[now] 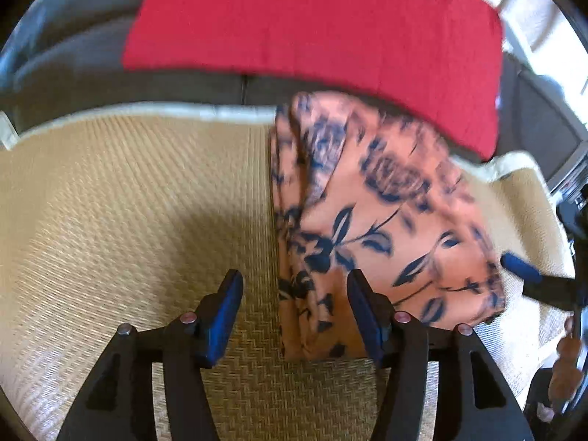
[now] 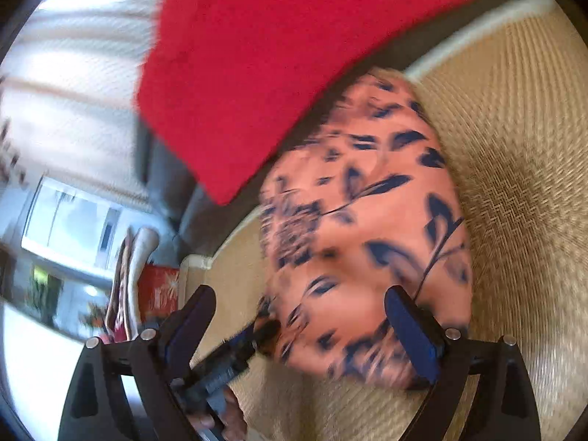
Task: Fold small clothes
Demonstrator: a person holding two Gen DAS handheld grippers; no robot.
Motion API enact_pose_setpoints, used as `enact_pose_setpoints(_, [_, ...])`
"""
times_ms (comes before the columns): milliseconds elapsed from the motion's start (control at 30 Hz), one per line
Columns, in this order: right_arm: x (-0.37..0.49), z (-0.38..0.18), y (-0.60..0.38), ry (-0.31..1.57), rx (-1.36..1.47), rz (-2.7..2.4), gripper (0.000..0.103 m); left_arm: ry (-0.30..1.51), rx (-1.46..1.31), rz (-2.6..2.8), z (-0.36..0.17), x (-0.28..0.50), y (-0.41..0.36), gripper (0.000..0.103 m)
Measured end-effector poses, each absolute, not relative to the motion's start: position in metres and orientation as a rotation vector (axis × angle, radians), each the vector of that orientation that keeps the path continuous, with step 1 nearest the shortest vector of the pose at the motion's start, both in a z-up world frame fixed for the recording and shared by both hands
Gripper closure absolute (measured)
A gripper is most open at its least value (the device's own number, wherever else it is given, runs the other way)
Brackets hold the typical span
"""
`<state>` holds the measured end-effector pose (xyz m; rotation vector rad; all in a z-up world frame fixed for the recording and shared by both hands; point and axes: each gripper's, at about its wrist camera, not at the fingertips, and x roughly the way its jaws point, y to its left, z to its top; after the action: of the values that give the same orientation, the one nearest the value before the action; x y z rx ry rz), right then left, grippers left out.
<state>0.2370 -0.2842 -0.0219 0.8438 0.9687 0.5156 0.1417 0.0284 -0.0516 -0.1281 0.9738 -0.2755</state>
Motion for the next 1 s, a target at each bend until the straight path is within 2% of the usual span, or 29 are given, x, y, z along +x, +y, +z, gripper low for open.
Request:
enact_pose_setpoints(33, [0.228,-0.017,-0.281,0.954,0.83,0.534,0.007,0.963,-0.118,-0.271,-0.051,0.137,0.03,0.034])
enact_pose_setpoints(67, [0.223,-0.016,-0.277,0.952,0.81,0.559,0.005,0.978,-0.097,-0.26,-0.056,0.136,0.03,0.032])
enact_pose_setpoints(133, [0.22,-0.031,-0.272,0.983,0.769,0.545,0.004,1.076,-0.046,-0.238,-0.073,0.137,0.029,0.032])
enact_pose_setpoints(200, [0.217,-0.052,-0.273,1.072,0.785,0.457,0.008,1.067,-0.082,-0.239,-0.066,0.125,0.039,0.032])
enact_pose_setpoints(300, [0.188,-0.018,-0.275,0.935,0.743,0.478,0.007,0.947,-0.079,-0.216,-0.036,0.093,0.058,0.029])
enact_pose_setpoints(367, [0.156,0.003,-0.276,0.853,0.694,0.463,0.006,0.904,-0.069,-0.192,-0.028,0.07,0.068,0.021])
enact_pose_setpoints(633, [0.086,-0.062,-0.292,0.93,0.959,0.35,0.004,0.961,-0.098,-0.168,-0.036,0.046,0.06,0.021])
enact_pose_setpoints(1000, [0.087,0.0,-0.279,0.827,0.614,0.282,0.004,0.897,-0.049,-0.153,-0.014,0.044,0.034,0.021])
